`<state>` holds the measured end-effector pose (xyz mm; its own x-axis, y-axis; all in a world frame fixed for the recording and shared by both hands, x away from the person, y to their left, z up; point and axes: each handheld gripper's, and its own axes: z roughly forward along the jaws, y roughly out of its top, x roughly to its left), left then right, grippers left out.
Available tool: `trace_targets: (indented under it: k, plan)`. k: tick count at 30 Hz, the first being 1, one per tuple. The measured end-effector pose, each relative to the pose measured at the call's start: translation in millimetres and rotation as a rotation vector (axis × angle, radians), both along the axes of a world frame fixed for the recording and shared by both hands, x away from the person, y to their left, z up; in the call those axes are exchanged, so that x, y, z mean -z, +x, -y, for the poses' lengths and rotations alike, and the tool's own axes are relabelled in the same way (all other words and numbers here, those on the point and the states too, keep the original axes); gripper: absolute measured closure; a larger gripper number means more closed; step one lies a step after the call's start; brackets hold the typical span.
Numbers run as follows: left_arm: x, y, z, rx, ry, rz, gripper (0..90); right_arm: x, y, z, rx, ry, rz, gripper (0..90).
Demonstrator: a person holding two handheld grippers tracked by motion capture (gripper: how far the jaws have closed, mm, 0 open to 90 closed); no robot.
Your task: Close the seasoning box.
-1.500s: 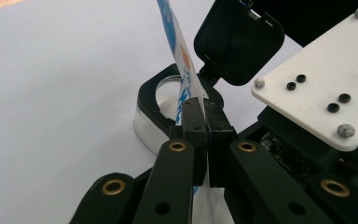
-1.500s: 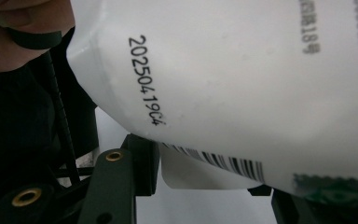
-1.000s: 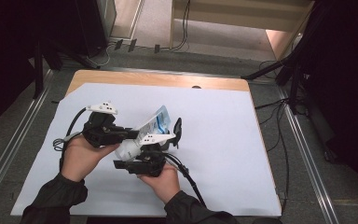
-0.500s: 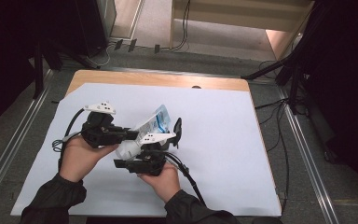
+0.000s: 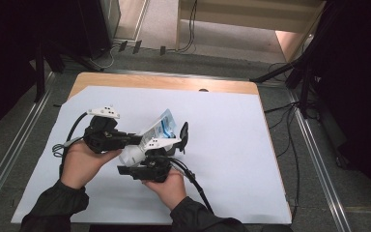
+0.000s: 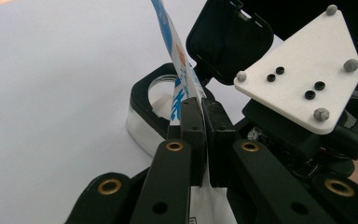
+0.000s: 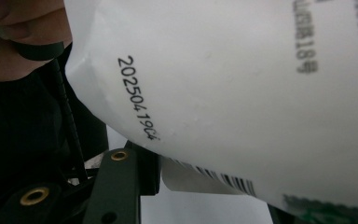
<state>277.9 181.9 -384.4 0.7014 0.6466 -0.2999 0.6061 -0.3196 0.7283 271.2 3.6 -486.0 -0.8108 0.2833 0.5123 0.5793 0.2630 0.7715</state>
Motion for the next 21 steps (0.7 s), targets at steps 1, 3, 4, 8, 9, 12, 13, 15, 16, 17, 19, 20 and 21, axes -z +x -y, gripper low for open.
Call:
trace_targets:
  k: [1,3,4,8,9,12,13,15,16,17,19,20,21]
  plan:
    - [-0.4,-0.2,0.0,-0.002,0.002,0.001,89.3,-0.3,0.0,0.0,0.0,0.002,0.004,59.6]
    - [-0.9,-0.6,0.3,-0.005,0.005,0.005,89.2,-0.4,0.0,0.1,-0.001,0.003,0.004,59.6]
    - [-0.8,-0.6,0.6,-0.002,0.001,0.006,89.1,-0.4,-0.1,0.0,0.002,0.004,0.005,59.6]
    - [-0.6,-0.6,1.3,-0.001,-0.004,0.011,88.9,-0.8,0.2,0.4,0.001,0.007,0.003,59.6]
    - [-0.5,-0.5,1.5,0.0,-0.004,0.011,88.9,-0.8,0.2,0.4,0.001,0.007,0.003,59.6]
    - [0.1,-0.4,2.8,-0.004,0.0,0.014,89.1,-0.6,0.2,0.1,-0.002,0.008,0.002,59.5]
    - [0.1,-0.5,3.4,-0.005,0.004,0.017,89.1,-0.5,0.0,-0.2,-0.007,0.008,0.0,59.1]
    - [-0.1,-0.9,4.2,-0.005,0.003,0.019,89.2,-0.5,-0.1,-0.4,-0.005,0.009,0.005,58.4]
    - [-0.2,-0.9,4.4,-0.005,0.001,0.019,89.2,-0.5,-0.1,-0.4,-0.005,0.009,0.005,58.4]
    - [-0.1,-1.0,4.5,-0.005,0.0,0.02,89.2,-1.0,-0.5,-0.8,-0.005,0.008,0.006,56.4]
    - [0.1,-0.8,4.8,-0.009,0.0,0.022,89.2,-1.2,-0.5,-0.9,-0.004,0.007,0.006,56.2]
    - [0.2,-0.9,5.0,-0.009,0.0,0.021,89.2,-1.3,-0.5,-0.9,-0.005,0.006,0.003,55.9]
    - [0.4,-0.9,5.1,-0.01,0.0,0.022,89.2,-1.1,-0.3,-1.0,-0.003,0.006,0.005,56.2]
